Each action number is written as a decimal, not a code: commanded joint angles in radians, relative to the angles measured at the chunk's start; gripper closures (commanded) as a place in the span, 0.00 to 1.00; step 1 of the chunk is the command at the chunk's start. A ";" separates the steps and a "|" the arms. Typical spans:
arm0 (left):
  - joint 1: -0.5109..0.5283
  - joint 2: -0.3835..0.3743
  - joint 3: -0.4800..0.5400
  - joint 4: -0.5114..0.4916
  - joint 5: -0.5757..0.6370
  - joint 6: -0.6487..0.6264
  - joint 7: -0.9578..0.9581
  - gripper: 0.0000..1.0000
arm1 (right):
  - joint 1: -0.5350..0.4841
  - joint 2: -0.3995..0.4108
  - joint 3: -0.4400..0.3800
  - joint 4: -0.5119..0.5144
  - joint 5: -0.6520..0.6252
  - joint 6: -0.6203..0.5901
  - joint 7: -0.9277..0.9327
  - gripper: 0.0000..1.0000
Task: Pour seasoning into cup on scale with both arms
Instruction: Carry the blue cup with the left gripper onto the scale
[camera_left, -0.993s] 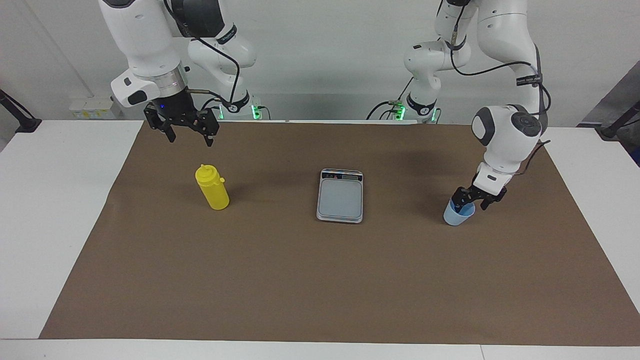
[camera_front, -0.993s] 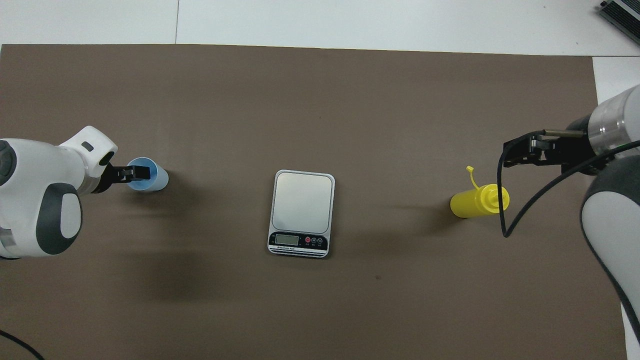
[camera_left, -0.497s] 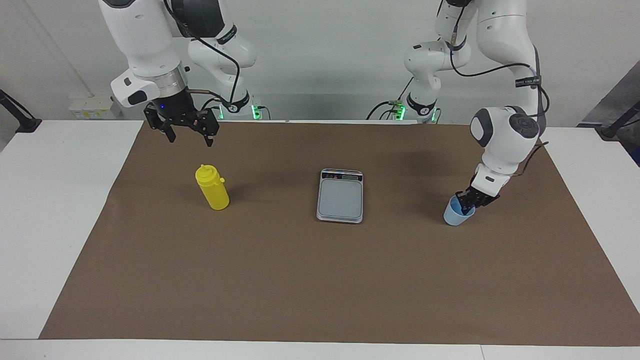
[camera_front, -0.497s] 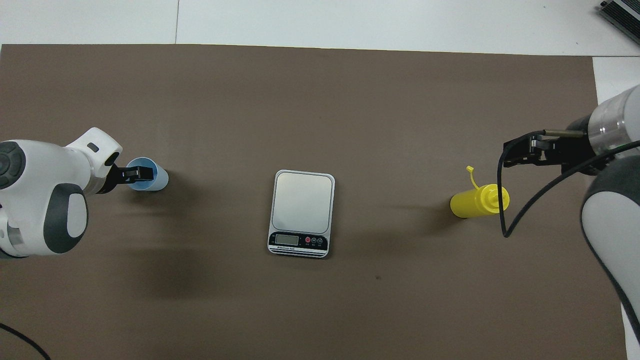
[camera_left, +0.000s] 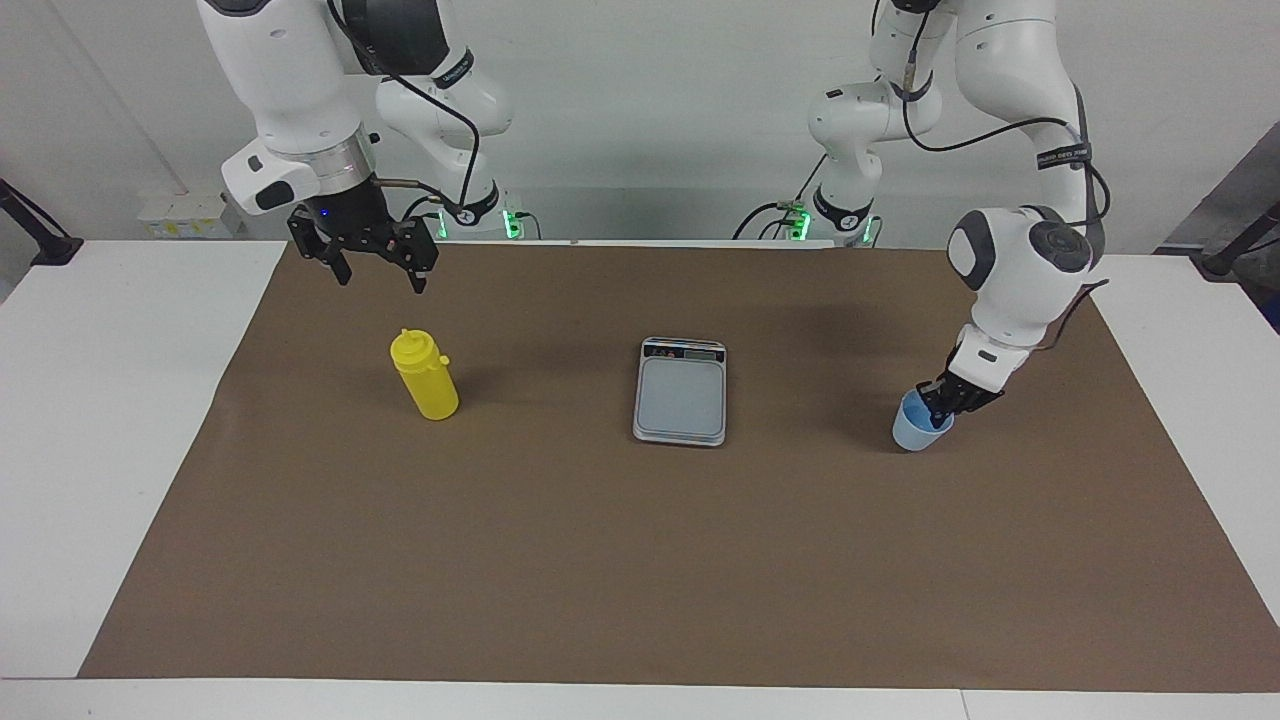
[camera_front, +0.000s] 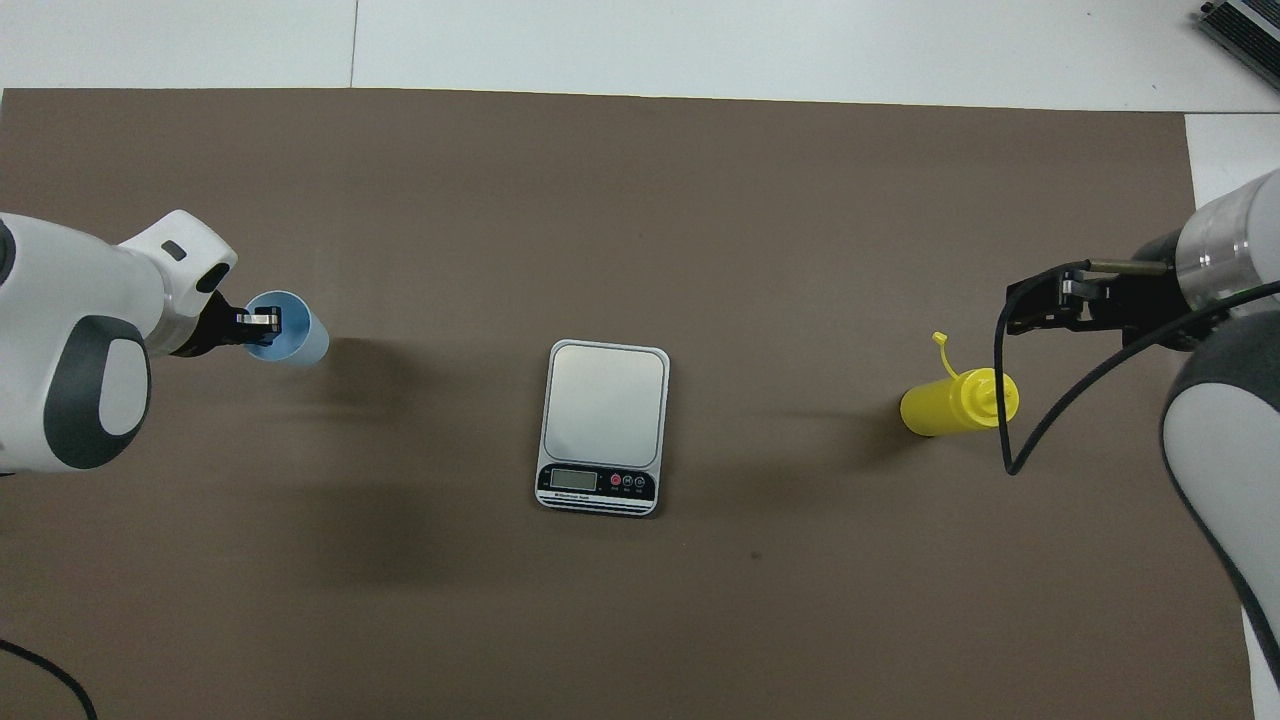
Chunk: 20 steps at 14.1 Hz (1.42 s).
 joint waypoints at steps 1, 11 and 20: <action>-0.107 0.005 0.010 0.102 -0.009 -0.122 -0.109 1.00 | -0.016 -0.020 0.006 -0.023 0.004 0.000 -0.018 0.00; -0.482 0.088 0.011 0.038 0.006 0.158 -0.486 1.00 | -0.016 -0.020 0.006 -0.023 0.004 0.000 -0.018 0.00; -0.534 0.159 0.010 0.036 0.071 0.226 -0.556 1.00 | -0.016 -0.020 0.006 -0.023 0.004 0.000 -0.018 0.00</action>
